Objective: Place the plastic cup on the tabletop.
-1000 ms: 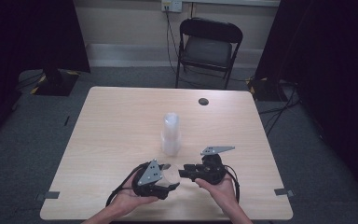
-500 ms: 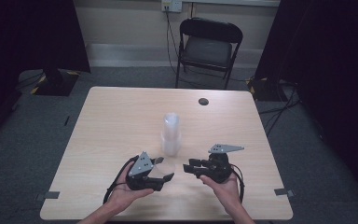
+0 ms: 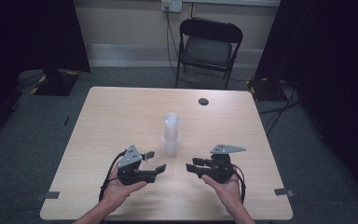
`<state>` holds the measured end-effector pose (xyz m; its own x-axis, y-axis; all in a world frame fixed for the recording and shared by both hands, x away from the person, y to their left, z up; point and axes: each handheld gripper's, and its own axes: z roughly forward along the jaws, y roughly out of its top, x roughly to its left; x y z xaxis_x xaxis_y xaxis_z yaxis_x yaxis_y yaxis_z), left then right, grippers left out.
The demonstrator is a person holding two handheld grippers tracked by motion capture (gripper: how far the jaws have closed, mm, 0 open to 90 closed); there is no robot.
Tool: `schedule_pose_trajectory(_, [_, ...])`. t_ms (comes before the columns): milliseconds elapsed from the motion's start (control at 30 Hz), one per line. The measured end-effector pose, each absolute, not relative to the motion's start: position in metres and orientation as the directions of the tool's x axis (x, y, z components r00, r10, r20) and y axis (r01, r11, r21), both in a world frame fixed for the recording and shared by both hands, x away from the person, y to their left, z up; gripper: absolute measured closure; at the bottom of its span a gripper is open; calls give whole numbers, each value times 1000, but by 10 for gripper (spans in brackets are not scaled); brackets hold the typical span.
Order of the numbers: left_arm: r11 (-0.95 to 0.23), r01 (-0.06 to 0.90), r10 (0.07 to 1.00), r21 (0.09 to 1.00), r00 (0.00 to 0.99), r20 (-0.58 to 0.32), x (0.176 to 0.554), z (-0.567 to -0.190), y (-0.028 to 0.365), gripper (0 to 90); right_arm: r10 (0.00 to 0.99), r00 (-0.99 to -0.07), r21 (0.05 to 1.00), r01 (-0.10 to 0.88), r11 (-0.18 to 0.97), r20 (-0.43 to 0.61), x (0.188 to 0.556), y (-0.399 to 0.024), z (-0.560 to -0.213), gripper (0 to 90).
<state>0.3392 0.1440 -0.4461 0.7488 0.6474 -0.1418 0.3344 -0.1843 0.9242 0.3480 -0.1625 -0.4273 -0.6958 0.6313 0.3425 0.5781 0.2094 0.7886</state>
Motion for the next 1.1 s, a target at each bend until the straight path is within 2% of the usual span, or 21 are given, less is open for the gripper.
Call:
schedule_pose_trajectory(733, [-81, 333, 778, 940, 610, -149, 372, -435, 170, 306, 703, -638, 783, 593, 187, 315, 349, -191, -435, 539])
schedule_pose_trajectory(867, [-77, 319, 804, 945, 580, -131, 379, -433, 177, 306, 711, -628, 783, 596, 177, 317, 349, -194, -434, 539])
schedule_pose_trajectory(967, [-91, 289, 844, 953, 530, -80, 380, -431, 179, 307, 718, -621, 780, 600, 176, 315, 349, -195, -435, 538])
schedule_pose_trajectory(1033, [-67, 310, 844, 948, 524, -112, 383, -430, 183, 308, 726, -616, 786, 594, 174, 305, 348, -197, -435, 539])
schedule_pose_trajectory(1100, [-68, 305, 862, 950, 497, -98, 386, -429, 186, 310, 733, -609, 789, 591, 167, 302, 348, -197, -435, 539])
